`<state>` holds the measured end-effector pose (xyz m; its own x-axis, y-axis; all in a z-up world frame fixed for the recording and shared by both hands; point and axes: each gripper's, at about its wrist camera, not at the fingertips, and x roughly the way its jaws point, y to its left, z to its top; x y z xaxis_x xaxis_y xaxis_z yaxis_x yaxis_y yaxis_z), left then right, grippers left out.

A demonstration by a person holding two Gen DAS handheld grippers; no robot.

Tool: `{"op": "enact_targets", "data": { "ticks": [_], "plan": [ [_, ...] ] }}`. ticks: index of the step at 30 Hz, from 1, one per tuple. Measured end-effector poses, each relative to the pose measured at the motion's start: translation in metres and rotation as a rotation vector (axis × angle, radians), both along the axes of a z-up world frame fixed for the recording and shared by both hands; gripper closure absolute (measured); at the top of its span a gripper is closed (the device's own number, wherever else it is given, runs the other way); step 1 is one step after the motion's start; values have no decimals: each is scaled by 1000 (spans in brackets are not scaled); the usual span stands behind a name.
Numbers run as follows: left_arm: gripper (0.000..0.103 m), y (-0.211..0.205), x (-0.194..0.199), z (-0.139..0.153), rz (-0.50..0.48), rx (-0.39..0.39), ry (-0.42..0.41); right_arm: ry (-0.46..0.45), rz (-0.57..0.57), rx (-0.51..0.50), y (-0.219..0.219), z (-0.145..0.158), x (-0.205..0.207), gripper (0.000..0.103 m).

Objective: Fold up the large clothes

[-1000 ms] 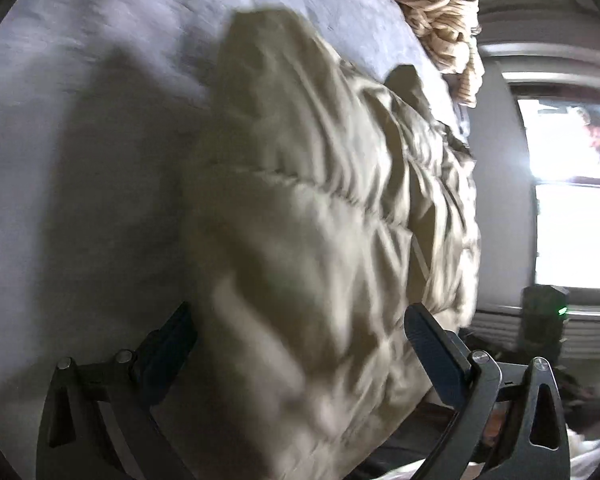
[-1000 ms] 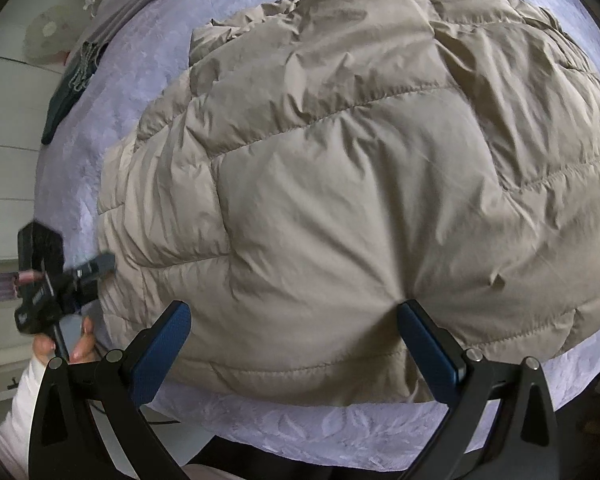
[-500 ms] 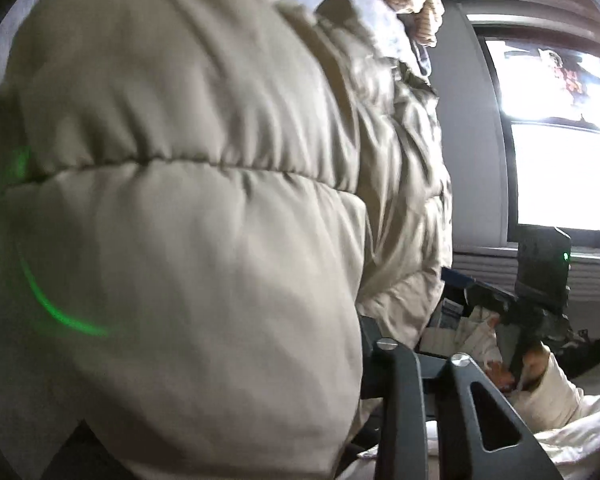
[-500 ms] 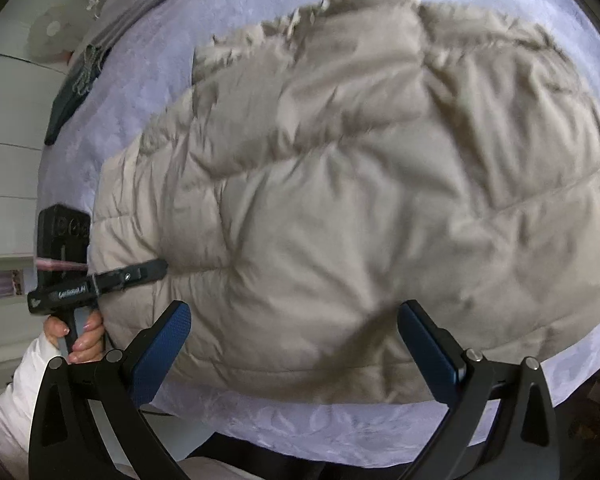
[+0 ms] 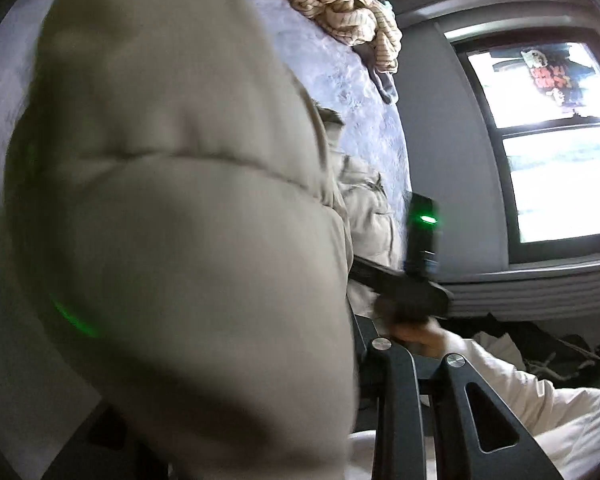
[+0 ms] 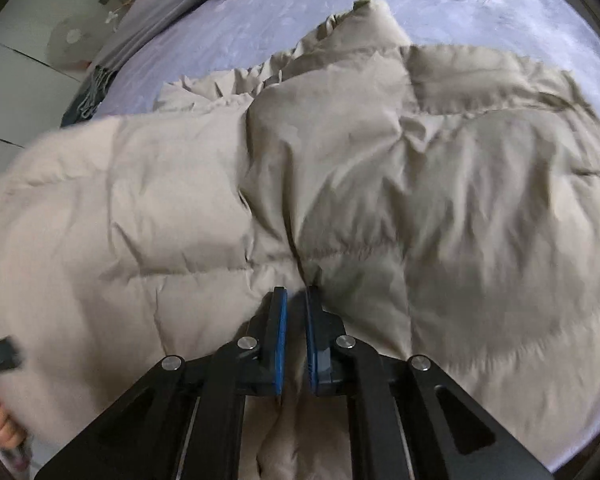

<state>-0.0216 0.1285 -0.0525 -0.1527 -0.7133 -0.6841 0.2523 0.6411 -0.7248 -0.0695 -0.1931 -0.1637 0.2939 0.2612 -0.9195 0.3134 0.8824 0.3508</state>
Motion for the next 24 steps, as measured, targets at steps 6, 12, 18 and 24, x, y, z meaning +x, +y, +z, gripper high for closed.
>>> {"op": "enact_targets", "data": {
  "ticks": [6, 12, 18, 24],
  "plan": [
    [70, -83, -20, 31, -49, 71, -40, -6, -38, 154, -25, -31, 7, 100],
    [59, -146, -28, 45, -116, 121, -78, -34, -58, 246, -62, -23, -10, 101],
    [41, -199, -28, 38, -201, 39, -43, -121, -157, 223, -130, 12, -76, 101],
    [23, -254, -32, 1, -277, -25, -31, -134, -323, 232, -175, 13, -135, 99]
  ]
}}
